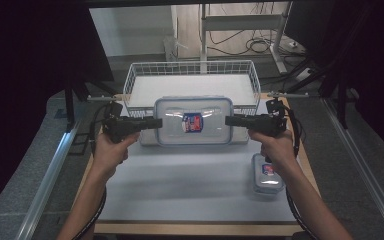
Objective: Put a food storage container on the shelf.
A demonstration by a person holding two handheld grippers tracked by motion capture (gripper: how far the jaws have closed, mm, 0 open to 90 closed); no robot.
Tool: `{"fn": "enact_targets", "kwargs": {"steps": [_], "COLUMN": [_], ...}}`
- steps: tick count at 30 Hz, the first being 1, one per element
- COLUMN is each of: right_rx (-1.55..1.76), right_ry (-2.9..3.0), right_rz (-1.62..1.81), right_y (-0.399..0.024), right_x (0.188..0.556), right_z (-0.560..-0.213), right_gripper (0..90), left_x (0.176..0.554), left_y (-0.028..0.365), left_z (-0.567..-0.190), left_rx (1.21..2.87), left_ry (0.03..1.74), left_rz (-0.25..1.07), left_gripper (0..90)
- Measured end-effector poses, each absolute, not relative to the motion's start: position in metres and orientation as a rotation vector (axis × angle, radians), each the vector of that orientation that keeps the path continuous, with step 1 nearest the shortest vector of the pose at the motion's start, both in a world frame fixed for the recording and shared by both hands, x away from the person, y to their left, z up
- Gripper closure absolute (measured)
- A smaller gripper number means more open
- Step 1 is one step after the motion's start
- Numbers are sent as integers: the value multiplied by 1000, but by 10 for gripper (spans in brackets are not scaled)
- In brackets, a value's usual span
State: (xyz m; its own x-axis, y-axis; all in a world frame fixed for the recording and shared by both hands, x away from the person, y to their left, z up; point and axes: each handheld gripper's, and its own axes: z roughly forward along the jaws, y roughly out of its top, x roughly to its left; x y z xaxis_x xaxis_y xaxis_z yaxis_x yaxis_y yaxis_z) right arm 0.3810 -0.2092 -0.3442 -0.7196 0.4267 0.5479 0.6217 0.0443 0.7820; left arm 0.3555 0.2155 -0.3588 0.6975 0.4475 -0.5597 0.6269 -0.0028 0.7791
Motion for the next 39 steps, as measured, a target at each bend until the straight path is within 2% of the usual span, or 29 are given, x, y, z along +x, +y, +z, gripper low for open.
{"fn": "enact_targets", "kwargs": {"steps": [16, 30, 39], "right_rx": [-1125, -1192, -1238], "right_ry": [-2112, -2101, -2089], "right_rz": [-1787, -1801, -1779], "right_y": [-205, -198, -195], "right_x": [420, 452, 469], "right_z": [-314, -296, -302], "right_gripper": [575, 572, 569], "left_x": [394, 427, 444], "left_y": [215, 217, 216], "left_z": [-318, -311, -319], "left_rx": [1647, 1598, 1595], "left_ry": [934, 988, 1031], "left_rz": [-136, -151, -151], "left_gripper": [547, 535, 523]}}
